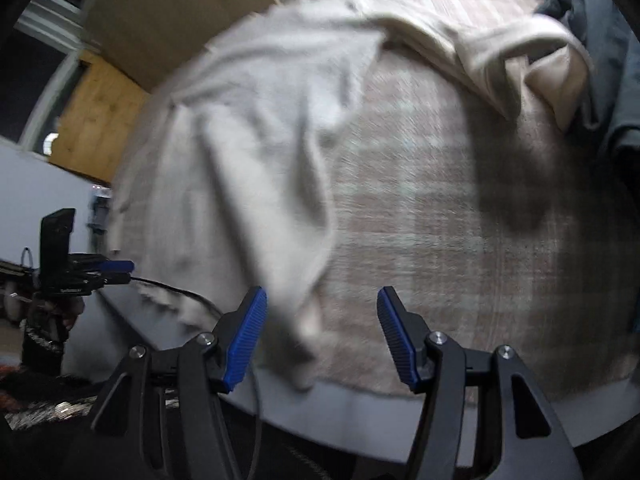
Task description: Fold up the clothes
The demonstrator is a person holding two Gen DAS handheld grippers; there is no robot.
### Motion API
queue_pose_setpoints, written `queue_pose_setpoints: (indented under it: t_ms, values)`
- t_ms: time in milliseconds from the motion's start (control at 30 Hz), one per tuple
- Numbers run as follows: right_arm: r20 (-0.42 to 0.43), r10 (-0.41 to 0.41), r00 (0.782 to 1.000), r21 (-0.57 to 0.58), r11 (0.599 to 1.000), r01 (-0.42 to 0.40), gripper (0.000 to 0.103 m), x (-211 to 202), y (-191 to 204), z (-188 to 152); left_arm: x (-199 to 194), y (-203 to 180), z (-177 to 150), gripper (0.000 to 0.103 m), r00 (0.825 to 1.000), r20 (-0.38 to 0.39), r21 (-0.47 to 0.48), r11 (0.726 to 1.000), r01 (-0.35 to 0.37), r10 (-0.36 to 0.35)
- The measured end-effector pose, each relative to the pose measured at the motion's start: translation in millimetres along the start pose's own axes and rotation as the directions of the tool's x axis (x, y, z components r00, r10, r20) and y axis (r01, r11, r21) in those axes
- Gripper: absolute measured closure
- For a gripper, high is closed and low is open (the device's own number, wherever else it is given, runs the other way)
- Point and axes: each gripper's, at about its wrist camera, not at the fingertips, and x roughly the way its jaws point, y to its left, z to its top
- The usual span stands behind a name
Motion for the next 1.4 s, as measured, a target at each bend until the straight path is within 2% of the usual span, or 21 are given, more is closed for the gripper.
queue_pose_setpoints:
  t_ms: [67,100,267,367,433,467,500,533,567,633,667,733,967,1067,1100,1167,1200,1233,1300,1333,1400]
  values:
    - [0.033,-0.006,0.999,0.001,1.0,0.006,0.046,-10,1,-2,-16,-5,-6,0.065,0.999,0.031,0.012,1.0,-0.007,0.007]
    - [0.04,-0.021,0.999,0.0,1.0,0.021,0.044,-9,0,-3,-18,-4,-5,0.056,0.998,0.045,0.009,0.999,-0.051,0.05]
    - [-0.045,-0.074,0.996,-0.023,0.997,0.073,0.044,35,-5,-4,30,0,7,0.055,0.991,-0.022,0.006,0.992,-0.129,0.129]
    - [-0.067,-0.052,0.996,-0.042,0.998,0.049,0.044,43,1,-3,55,-2,12,0.057,0.987,-0.06,0.025,0.988,-0.15,0.152]
    - [-0.078,-0.033,0.996,-0.054,0.998,0.029,0.044,46,6,-2,55,-2,12,0.058,0.986,-0.051,0.031,0.987,-0.157,0.158]
    - [-0.083,-0.024,0.996,-0.06,0.998,0.019,0.043,47,9,-2,55,-2,12,0.06,0.986,-0.043,0.033,0.987,-0.158,0.16]
    - [-0.089,-0.014,0.996,-0.066,0.998,0.008,0.043,48,11,-2,54,0,12,0.072,0.985,-0.043,0.028,0.986,-0.164,0.165]
    - [-0.094,-0.005,0.996,-0.072,0.997,-0.002,0.043,49,14,-1,53,2,12,0.099,0.984,-0.044,0.023,0.985,-0.169,0.17]
    - [-0.1,0.004,0.995,-0.078,0.997,-0.012,0.046,51,16,-1,52,6,12,0.097,0.985,-0.05,0.009,0.987,-0.163,0.164]
    - [-0.111,0.023,0.994,-0.089,0.995,-0.033,0.085,53,21,0,43,9,10,0.098,0.99,-0.04,-0.003,0.991,-0.133,0.133]
    - [-0.117,0.032,0.993,-0.095,0.995,-0.043,0.095,54,24,0,34,7,8,0.098,0.991,-0.026,0.005,0.991,-0.134,0.134]
    - [-0.131,0.041,0.99,-0.108,0.993,-0.056,0.095,57,29,1,23,9,3,0.098,0.99,-0.018,0.004,0.99,-0.14,0.141]
    - [-0.209,-0.024,0.978,-0.185,0.983,-0.016,0.095,66,45,5,23,30,-15,0.1,0.982,-0.06,-0.034,0.983,-0.181,0.178]
    - [-0.252,-0.099,0.963,-0.201,0.978,0.048,0.088,70,45,11,34,33,-9,0.1,0.977,-0.08,-0.027,0.979,-0.2,0.197]
    - [-0.245,-0.116,0.963,-0.207,0.976,0.065,0.08,63,45,15,30,31,-8,0.096,0.978,-0.07,-0.023,0.98,-0.196,0.194]
    - [-0.215,-0.142,0.966,-0.237,0.967,0.09,0.076,43,48,25,17,31,-9,0.091,0.979,-0.045,-0.024,0.979,-0.202,0.201]
    - [-0.192,-0.147,0.97,-0.248,0.964,0.096,0.074,32,51,32,6,33,-10,0.083,0.978,-0.029,-0.032,0.978,-0.208,0.207]
    - [-0.16,-0.141,0.977,-0.257,0.962,0.096,0.072,21,53,39,-4,39,-12,0.075,0.975,-0.007,-0.052,0.974,-0.221,0.221]
    - [-0.098,-0.107,0.989,-0.262,0.962,0.078,0.065,3,59,59,-25,53,-15,0.071,0.968,0.034,-0.093,0.965,-0.246,0.25]
    - [-0.07,-0.094,0.993,-0.271,0.96,0.072,0.065,-1,62,70,-34,63,-16,0.071,0.96,0.05,-0.126,0.955,-0.267,0.275]
    - [-0.026,-0.082,0.996,-0.307,0.949,0.07,0.065,-2,77,92,-55,89,-22,0.071,0.932,0.087,-0.231,0.917,-0.324,0.351]
